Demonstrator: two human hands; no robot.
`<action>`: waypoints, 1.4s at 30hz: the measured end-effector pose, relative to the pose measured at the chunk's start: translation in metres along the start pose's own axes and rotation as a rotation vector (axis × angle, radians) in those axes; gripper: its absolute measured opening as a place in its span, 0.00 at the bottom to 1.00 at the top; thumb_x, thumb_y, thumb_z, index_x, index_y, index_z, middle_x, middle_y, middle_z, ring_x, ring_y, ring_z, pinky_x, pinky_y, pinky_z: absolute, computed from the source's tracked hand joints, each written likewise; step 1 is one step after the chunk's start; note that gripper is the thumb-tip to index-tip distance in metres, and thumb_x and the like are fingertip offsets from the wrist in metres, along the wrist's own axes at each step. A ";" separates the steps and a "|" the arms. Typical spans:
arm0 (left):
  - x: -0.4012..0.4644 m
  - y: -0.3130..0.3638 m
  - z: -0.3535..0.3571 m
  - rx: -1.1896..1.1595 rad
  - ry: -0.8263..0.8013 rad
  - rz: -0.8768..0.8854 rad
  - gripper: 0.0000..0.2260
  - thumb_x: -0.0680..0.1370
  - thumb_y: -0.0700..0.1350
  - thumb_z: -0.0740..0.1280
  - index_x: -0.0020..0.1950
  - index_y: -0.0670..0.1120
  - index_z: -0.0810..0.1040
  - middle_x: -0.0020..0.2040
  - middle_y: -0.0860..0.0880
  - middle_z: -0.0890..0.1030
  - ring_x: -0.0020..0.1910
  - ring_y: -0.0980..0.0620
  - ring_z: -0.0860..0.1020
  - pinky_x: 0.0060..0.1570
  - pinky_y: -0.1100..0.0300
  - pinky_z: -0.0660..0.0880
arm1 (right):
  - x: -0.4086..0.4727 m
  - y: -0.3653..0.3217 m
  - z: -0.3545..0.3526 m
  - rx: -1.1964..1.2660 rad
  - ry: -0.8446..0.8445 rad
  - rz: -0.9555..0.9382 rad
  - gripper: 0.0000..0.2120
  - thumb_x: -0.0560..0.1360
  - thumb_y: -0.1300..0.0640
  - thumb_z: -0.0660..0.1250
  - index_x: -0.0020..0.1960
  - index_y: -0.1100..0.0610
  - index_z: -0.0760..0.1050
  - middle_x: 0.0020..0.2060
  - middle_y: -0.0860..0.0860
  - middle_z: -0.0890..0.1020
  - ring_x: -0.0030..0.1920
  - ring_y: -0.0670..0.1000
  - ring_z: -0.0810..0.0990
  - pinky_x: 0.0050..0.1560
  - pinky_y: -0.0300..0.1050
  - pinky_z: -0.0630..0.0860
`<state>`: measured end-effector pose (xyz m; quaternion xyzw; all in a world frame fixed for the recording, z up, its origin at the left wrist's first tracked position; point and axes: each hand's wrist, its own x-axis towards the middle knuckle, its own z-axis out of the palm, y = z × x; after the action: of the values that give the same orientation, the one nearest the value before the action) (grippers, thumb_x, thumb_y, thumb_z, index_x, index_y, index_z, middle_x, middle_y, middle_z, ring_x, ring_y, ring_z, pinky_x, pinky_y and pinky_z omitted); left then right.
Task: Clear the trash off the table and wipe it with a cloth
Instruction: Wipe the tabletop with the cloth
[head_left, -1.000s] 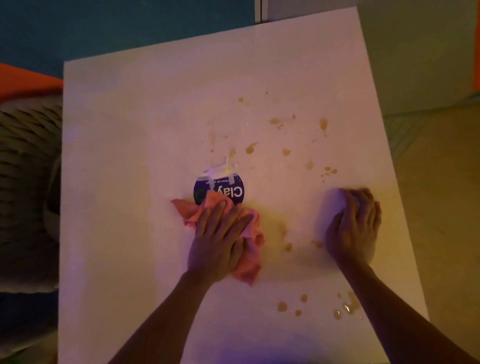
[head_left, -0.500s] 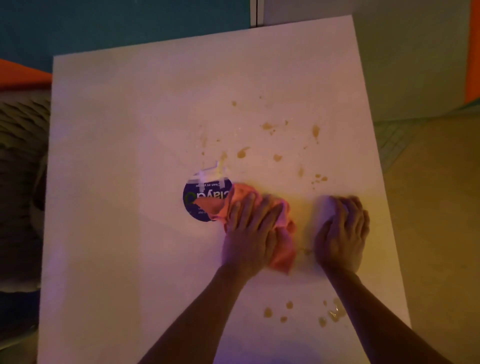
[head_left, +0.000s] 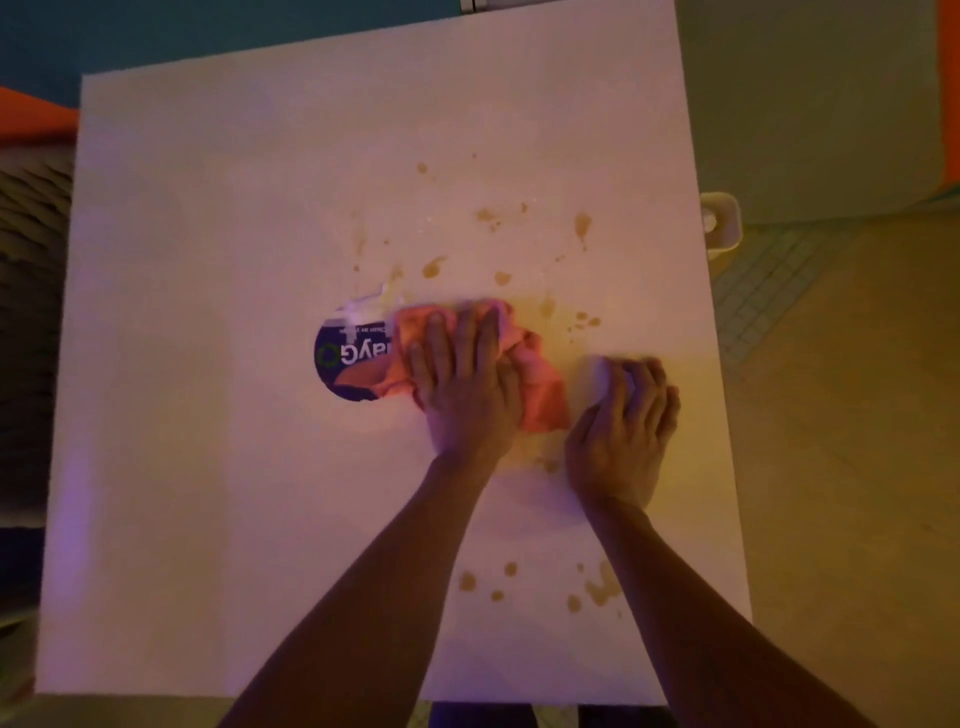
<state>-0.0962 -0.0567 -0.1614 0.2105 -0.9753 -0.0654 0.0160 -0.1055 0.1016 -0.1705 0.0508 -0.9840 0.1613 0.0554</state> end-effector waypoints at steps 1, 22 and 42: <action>-0.006 0.010 0.001 -0.004 -0.011 0.056 0.25 0.81 0.52 0.56 0.80 0.53 0.64 0.78 0.48 0.67 0.78 0.38 0.62 0.76 0.39 0.54 | 0.000 0.002 0.000 0.015 -0.001 -0.006 0.24 0.74 0.58 0.62 0.70 0.62 0.71 0.67 0.61 0.73 0.74 0.64 0.64 0.76 0.62 0.56; -0.177 0.000 0.001 -0.070 -0.005 -0.678 0.27 0.82 0.54 0.48 0.81 0.51 0.57 0.81 0.47 0.61 0.79 0.38 0.59 0.75 0.35 0.54 | -0.047 0.084 -0.038 0.221 -0.191 -0.362 0.30 0.72 0.65 0.55 0.74 0.63 0.67 0.73 0.57 0.69 0.77 0.58 0.61 0.76 0.61 0.57; -0.168 0.000 -0.004 -0.016 -0.076 0.301 0.24 0.83 0.51 0.57 0.80 0.53 0.64 0.79 0.49 0.65 0.80 0.42 0.59 0.77 0.40 0.54 | -0.076 0.114 -0.053 0.122 -0.165 -0.384 0.31 0.70 0.66 0.59 0.73 0.62 0.69 0.70 0.57 0.71 0.75 0.58 0.65 0.74 0.60 0.61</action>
<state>0.0568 0.0118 -0.1583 0.0590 -0.9952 -0.0781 -0.0097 -0.0388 0.2328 -0.1658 0.2539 -0.9458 0.2023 0.0010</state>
